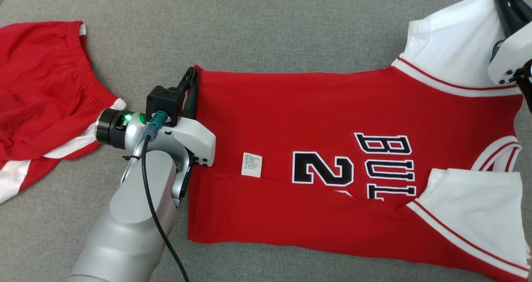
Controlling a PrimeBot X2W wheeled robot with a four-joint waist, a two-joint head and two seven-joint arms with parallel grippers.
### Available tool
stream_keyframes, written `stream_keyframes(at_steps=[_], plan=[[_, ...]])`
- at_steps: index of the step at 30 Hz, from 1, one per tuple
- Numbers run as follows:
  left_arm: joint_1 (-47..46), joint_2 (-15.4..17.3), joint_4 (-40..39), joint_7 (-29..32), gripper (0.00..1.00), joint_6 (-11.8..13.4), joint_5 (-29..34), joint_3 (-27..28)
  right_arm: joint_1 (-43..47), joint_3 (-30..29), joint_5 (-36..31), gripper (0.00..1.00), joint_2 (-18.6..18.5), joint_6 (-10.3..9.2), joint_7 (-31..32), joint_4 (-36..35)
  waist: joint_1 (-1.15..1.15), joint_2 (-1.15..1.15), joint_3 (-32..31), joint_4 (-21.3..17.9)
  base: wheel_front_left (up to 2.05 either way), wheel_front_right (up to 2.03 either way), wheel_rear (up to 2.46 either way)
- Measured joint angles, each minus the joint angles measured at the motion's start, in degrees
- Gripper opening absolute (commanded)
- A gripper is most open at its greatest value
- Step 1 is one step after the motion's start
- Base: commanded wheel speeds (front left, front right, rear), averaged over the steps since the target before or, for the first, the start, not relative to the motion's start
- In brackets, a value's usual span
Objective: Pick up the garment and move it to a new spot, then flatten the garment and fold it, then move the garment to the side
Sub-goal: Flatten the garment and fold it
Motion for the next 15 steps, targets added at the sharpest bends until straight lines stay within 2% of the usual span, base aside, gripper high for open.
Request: stream_keyframes(at_steps=[7,15], plan=[[0.7,0.0,-0.3,0.0,0.00,-0.1,1.3,0.8,3.1,-6.4,-5.9,0.00,0.3,0.00,-0.1,-3.2,0.00,0.00,-1.1,-0.6,0.00,0.00,0.00],[3.7,0.7,-1.5,0.0,0.00,-2.1,3.2,0.9,10.5,-12.0,-11.1,0.00,1.3,0.00,-0.2,-8.6,0.00,0.00,-4.2,-1.8,0.00,0.00,0.00]])
